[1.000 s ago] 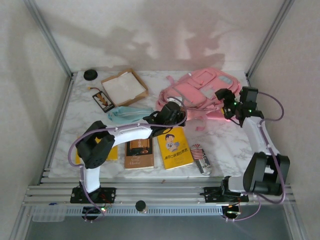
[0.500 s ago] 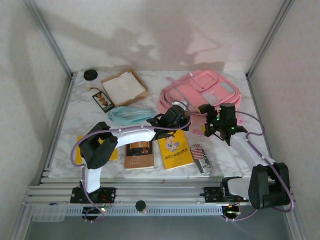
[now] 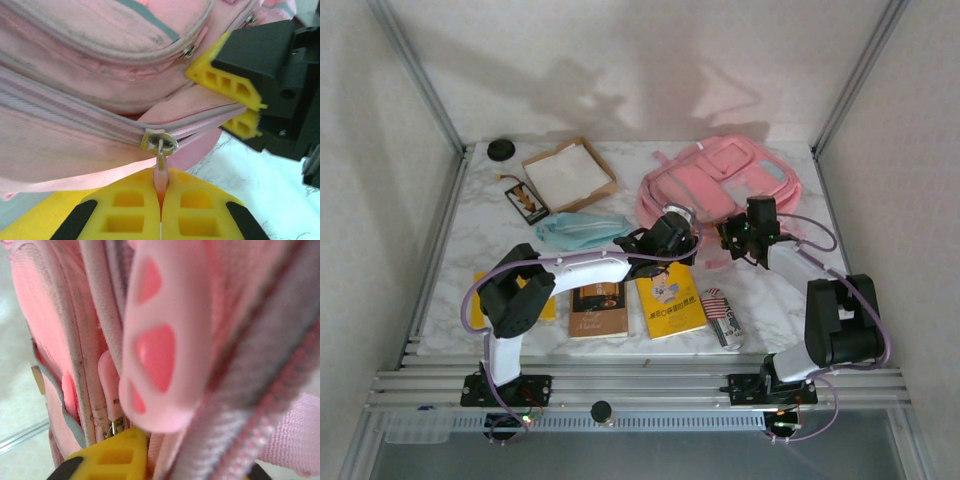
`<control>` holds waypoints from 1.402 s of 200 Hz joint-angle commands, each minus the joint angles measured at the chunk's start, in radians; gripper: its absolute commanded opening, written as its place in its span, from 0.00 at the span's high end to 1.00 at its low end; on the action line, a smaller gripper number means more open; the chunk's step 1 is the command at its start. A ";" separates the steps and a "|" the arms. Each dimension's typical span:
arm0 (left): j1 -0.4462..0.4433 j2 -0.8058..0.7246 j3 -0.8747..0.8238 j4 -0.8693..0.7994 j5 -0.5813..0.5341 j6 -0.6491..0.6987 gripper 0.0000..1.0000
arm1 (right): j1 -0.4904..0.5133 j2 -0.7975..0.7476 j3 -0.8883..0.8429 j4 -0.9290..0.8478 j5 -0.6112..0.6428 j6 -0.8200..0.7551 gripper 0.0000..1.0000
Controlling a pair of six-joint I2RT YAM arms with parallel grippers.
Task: Pack the student bag
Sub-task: Unzip the student bag at the top-right of the table.
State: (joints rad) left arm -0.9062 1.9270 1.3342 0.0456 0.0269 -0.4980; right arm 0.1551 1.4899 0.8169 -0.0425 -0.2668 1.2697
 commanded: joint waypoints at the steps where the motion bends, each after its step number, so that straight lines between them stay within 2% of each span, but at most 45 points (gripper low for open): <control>1: 0.061 -0.106 -0.019 -0.107 -0.095 -0.011 1.00 | -0.097 0.000 0.051 -0.078 0.034 -0.208 0.94; 30: 0.146 -0.194 -0.149 -0.120 -0.121 -0.010 1.00 | -0.256 0.017 0.047 -0.121 -0.069 -0.356 0.95; 65: 0.206 -0.201 -0.202 -0.120 -0.083 0.012 1.00 | -0.377 0.086 0.172 -0.198 -0.071 -0.476 0.93; 84: 0.203 -0.182 -0.196 -0.053 0.009 0.028 1.00 | -0.364 0.096 0.217 -0.207 -0.069 -0.500 0.78; 91: 0.198 -0.174 -0.197 -0.027 0.042 0.026 1.00 | -0.351 0.095 0.223 -0.208 -0.079 -0.502 0.65; 97: 0.195 -0.167 -0.191 -0.011 0.058 0.026 1.00 | -0.344 0.093 0.234 -0.225 -0.079 -0.509 0.49; 103: 0.189 -0.160 -0.184 -0.002 0.066 0.020 1.00 | -0.340 0.088 0.251 -0.264 -0.068 -0.520 0.40; 122: 0.169 -0.146 -0.159 0.009 0.062 0.012 1.00 | -0.324 0.014 0.261 -0.347 0.001 -0.535 0.20; 138: 0.155 -0.136 -0.155 0.028 0.063 0.003 1.00 | -0.296 -0.069 0.226 -0.404 0.024 -0.506 0.11; 154: 0.144 -0.122 -0.136 0.027 0.070 -0.005 1.00 | -0.233 -0.161 0.145 -0.396 -0.004 -0.417 0.07; 174: 0.133 -0.120 -0.134 0.041 0.067 -0.007 1.00 | -0.094 -0.224 0.035 -0.328 -0.014 -0.248 0.03; 197: 0.127 -0.124 -0.135 0.043 0.071 -0.010 1.00 | 0.027 -0.203 -0.025 -0.215 -0.024 -0.067 0.02; 213: 0.122 -0.128 -0.136 0.043 0.074 -0.013 1.00 | 0.105 -0.189 -0.038 -0.147 0.016 0.043 0.01; 247: 0.115 -0.129 -0.122 0.033 0.082 -0.002 1.00 | 0.176 -0.118 -0.073 -0.023 0.048 0.251 0.01; 263: 0.112 -0.131 -0.121 0.029 0.080 0.003 1.00 | 0.210 -0.074 -0.050 -0.001 0.106 0.288 0.03; 280: 0.110 -0.128 -0.119 0.027 0.076 0.002 1.00 | 0.224 0.002 -0.023 0.011 0.126 0.310 0.10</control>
State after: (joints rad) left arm -0.7799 1.8030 1.1740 0.0498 0.1013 -0.4984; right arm 0.3546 1.4136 0.7666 -0.0998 -0.2123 1.4616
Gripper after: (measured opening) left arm 0.061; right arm 0.937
